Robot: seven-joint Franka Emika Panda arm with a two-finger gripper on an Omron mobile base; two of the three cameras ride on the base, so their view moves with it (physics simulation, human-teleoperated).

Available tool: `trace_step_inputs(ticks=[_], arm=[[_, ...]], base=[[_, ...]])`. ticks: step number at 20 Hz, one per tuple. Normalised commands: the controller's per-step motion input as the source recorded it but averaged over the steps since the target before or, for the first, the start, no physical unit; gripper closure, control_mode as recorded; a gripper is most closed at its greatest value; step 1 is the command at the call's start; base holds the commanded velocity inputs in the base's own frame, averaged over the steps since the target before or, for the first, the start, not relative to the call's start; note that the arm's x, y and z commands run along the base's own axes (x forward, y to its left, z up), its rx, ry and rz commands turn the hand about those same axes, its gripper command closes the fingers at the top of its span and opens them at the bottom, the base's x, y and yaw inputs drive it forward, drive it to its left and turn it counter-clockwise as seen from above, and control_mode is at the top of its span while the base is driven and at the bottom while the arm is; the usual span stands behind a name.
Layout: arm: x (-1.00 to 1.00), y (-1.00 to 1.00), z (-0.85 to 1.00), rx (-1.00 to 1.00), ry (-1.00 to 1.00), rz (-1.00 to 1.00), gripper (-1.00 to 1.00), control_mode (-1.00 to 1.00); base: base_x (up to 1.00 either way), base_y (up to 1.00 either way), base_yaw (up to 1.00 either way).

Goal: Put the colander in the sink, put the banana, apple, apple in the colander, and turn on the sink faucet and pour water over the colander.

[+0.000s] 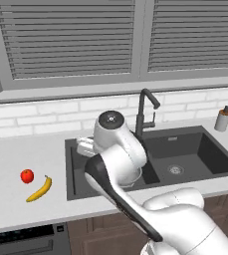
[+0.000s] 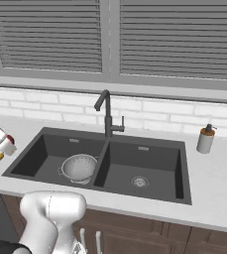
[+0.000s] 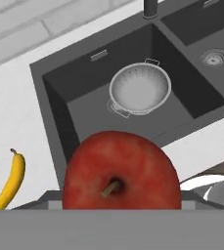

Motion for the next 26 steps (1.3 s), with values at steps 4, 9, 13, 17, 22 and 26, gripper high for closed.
trace_step_inputs(ticks=[4, 9, 13, 17, 22, 26], arm=[[0.61, -0.58, -0.16, -0.07, 0.1, -0.03, 1.0, -1.0], [0.79, -0.2, -0.46, -0.23, 0.13, 0.05, 1.0, -1.0], [0.71, -0.09, -0.65, -0.33, 0.12, 0.17, 1.0, -1.0], [0.55, -0.3, -0.53, -0.16, 0.12, 0.23, 1.0, -1.0], [0.35, -0.67, -0.56, 0.0, 0.04, 0.24, 1.0, -1.0], [0.26, -0.58, -0.54, 0.0, 0.01, 0.23, 1.0, -1.0]], base=[[0.0, 0.0, 0.0], [0.0, 0.0, 0.0], [0.0, 0.0, 0.0], [0.0, 0.0, 0.0], [0.0, 0.0, 0.0], [0.0, 0.0, 0.0]])
